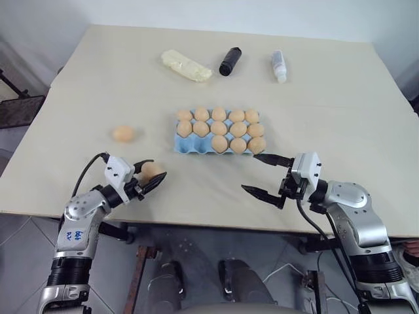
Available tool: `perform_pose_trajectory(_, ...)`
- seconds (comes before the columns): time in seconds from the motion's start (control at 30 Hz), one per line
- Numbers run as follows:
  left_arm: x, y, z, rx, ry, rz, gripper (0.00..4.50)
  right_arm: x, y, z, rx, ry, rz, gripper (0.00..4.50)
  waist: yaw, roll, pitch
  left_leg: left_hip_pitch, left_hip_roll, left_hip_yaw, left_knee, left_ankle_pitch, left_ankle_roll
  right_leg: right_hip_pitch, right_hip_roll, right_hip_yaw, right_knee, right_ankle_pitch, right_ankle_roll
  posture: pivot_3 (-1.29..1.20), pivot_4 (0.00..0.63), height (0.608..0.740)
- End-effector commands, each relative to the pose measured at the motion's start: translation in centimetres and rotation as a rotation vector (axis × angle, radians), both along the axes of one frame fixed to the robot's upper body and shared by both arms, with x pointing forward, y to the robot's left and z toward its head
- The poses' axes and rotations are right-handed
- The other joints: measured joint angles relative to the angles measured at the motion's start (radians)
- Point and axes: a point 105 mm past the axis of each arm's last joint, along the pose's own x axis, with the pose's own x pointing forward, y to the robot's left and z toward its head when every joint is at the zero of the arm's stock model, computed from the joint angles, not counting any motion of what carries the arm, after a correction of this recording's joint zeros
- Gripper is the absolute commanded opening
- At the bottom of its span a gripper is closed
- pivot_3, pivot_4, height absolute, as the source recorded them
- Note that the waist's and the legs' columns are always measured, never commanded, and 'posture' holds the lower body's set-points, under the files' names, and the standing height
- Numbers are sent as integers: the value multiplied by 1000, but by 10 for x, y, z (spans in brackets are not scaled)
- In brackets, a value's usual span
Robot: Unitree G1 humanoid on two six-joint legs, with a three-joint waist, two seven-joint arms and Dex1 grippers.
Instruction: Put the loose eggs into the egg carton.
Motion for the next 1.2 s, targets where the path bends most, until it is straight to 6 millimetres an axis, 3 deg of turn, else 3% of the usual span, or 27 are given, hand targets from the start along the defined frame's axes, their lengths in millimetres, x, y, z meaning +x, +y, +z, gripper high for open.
perform_pose_trajectory(0.03, 13, -28, 20, -41, -58, -80, 2452, -2, 3, 9, 8, -40, 5, 4500, 5, 0, 0, 0, 0, 0, 1, 0, 0, 0, 0, 0, 0, 0, 1, 0, 150, 740)
perform_pose_trajectory(0.13, 33, -58, 36, -57, -89, -143, 2452, -2, 5, 10, 7, -43, 5, 4500, 10, 0, 0, 0, 0, 0, 3, 0, 1, 0, 1, 0, 1, 1, 1, 0, 150, 740)
perform_pose_trajectory(0.27, 48, -82, 45, -65, -111, -184, 2452, -1, 6, 10, 13, -54, -9, 4500, 13, 0, 0, 0, -1, 1, 6, 0, 1, 0, 2, 1, 2, 1, 2, 0, 150, 740)
perform_pose_trajectory(0.5, 65, -101, 48, -66, -117, -215, 2452, 0, 9, 17, 31, -82, -42, 4500, 15, 0, 0, 0, -1, 2, 6, -1, 0, 0, 4, 2, 2, 1, 2, 0, 150, 740)
perform_pose_trajectory(0.7, 62, -106, 41, -91, -107, -243, 4347, -2, 10, 18, 37, -85, -67, 4500, 19, 0, 0, -1, 0, 2, 7, -1, 0, -1, 4, 2, 2, 1, 2, 0, 150, 740)
perform_pose_trajectory(0.73, 61, -105, 41, -85, -112, -238, 4478, -2, 10, 18, 37, -84, -67, 4500, 19, 0, 0, -1, 0, 2, 7, -1, 0, -1, 3, 2, 2, 1, 2, 0, 150, 740)
perform_pose_trajectory(0.87, 52, -72, 46, -85, -178, -158, 4478, -4, 12, 16, 42, -74, -49, 4500, 11, 0, 0, 0, 1, 3, 7, -1, 0, -1, 4, 2, 3, 1, 2, 0, 150, 740)
perform_pose_trajectory(1.0, 26, -25, 53, -113, -221, -63, 4478, -6, 15, 12, 50, -59, -17, 4500, -6, 0, 0, 0, 4, 2, 6, -1, -1, -1, 5, 2, 3, 0, 1, 0, 150, 740)
perform_pose_trajectory(1.2, -7, 47, 41, -66, -198, 209, 4478, -1, 22, 5, 60, -57, 12, 4500, -8, 0, 0, 0, 3, 1, 6, 0, 0, 0, 2, 1, 4, 1, 2, 0, 150, 740)
